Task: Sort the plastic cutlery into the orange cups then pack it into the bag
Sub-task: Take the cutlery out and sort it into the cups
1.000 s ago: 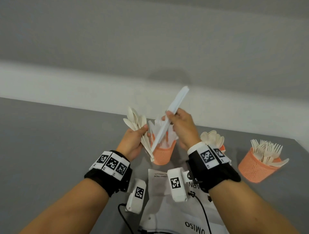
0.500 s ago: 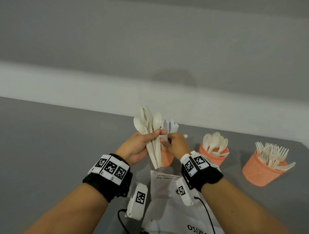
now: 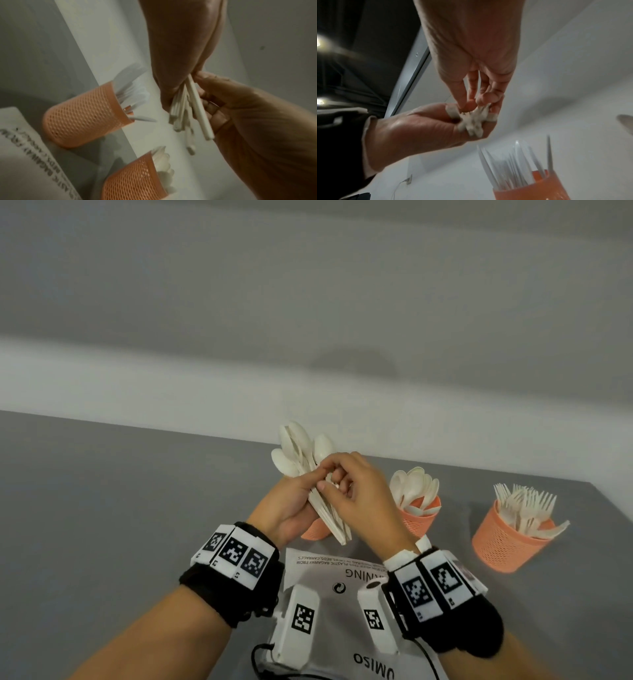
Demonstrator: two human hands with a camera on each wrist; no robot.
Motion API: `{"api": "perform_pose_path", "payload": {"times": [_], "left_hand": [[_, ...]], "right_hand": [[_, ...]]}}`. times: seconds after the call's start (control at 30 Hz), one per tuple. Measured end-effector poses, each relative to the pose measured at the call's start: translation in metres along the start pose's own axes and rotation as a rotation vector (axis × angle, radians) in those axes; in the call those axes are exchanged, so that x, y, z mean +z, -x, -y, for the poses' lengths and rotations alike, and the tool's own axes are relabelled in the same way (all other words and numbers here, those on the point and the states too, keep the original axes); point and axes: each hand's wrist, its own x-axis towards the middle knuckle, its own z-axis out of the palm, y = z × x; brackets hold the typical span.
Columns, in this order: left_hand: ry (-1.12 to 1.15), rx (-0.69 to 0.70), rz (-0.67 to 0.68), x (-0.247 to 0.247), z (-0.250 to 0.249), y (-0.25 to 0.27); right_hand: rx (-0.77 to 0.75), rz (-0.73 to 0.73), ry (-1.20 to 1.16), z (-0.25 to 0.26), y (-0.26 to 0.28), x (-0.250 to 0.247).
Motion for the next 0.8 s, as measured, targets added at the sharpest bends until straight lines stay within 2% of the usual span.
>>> {"api": "perform_pose_path", "payload": {"times": [0.2, 0.3, 0.53, 0.67, 0.8], "left_hand": [[0.021, -0.194, 0.061, 0.024, 0.021, -0.007], [0.025, -0.241, 0.081, 0.028, 0.031, -0.011], [0.045, -0.115, 0.042, 0.042, 0.056, -0.018], [-0.034, -0.035, 0.045, 0.050, 0.066, -0.021], [-0.184, -0.006, 0.067, 0.059, 0.075, -0.021]], "right_hand": [[0.034, -0.077, 0.010, -0.020, 0.016, -0.021], [0.033, -0.070, -0.003, -0.032, 0.021, -0.032], [0.117, -0.072, -0.089, -0.051, 0.027, -0.048], [0.136, -0.076, 0.000, -0.057, 0.031, -0.054], [0.185, -0.020, 0.089, -0.059, 0.033, -0.064]]}}
